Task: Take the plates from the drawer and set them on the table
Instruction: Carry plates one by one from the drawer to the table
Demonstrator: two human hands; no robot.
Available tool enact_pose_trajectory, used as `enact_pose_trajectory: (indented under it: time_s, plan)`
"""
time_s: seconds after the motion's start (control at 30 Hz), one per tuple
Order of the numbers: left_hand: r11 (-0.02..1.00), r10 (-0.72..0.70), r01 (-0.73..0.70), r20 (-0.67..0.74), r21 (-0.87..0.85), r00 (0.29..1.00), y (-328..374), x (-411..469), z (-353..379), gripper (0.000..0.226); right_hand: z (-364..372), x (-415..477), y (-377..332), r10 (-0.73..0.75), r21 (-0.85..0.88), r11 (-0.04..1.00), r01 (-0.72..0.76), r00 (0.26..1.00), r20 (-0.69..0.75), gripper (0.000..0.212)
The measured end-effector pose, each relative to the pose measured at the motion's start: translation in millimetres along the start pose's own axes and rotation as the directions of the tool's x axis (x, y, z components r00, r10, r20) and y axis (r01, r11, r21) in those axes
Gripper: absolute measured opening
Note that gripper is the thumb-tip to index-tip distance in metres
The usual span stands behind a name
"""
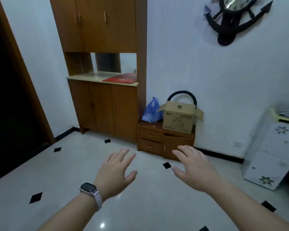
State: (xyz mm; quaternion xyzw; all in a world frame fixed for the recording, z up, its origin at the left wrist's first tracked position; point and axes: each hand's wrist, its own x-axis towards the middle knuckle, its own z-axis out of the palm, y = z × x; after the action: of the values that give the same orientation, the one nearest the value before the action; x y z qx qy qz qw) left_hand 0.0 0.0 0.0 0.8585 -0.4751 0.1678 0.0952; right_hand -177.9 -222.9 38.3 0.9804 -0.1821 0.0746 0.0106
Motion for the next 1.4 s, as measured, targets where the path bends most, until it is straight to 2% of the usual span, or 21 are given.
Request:
enact_pose_trajectory:
  time_s: [0.13, 0.33, 0.47, 0.6, 1.0, 1.23, 1.4]
  plan:
    - [0.998, 0.058, -0.058, 0.001, 0.035, 0.998, -61.4, 46.5, 19.2, 0.058, 17.7, 73.9, -20.0, -0.027, 0.002, 1.000, 0.027, 0.999, 0.022, 0.065]
    - [0.998, 0.060, -0.060, -0.001, -0.005, 0.998, -148.1, 114.2, 42.7, 0.057, 30.6, 176.8, -46.5, -0.013, 0.012, 1.000, 0.013, 0.999, 0.035, 0.065]
    - [0.998, 0.052, -0.052, -0.011, -0.027, 0.999, -178.5, 147.0, 60.2, 0.056, 45.0, 222.0, -47.9, -0.002, 0.003, 1.000, 0.001, 0.996, 0.086, 0.066]
    - [0.998, 0.038, -0.038, -0.003, -0.047, 0.999, -201.4, 181.5, 74.9, 0.057, 46.2, 262.9, -38.0, 0.010, 0.019, 1.000, -0.011, 0.998, 0.061, 0.065]
    - [0.994, 0.069, -0.067, 0.015, -0.081, 0.998, -231.0, 340.1, 175.2, 0.055, 119.6, 422.2, 52.9, 0.014, 0.072, 0.997, -0.016, 0.999, 0.034, 0.062]
    - [0.996, 0.080, -0.078, 0.060, -0.035, 0.995, -242.8, 459.6, 226.4, 0.055, 144.5, 536.1, 119.7, 0.001, 0.102, 0.995, -0.006, 0.999, 0.048, 0.059]
    - [0.996, 0.070, -0.065, 0.086, -0.064, 0.994, -256.9, 508.0, 256.4, 0.055, 165.0, 594.3, 145.3, 0.014, 0.128, 0.991, -0.026, 0.995, 0.100, 0.061]
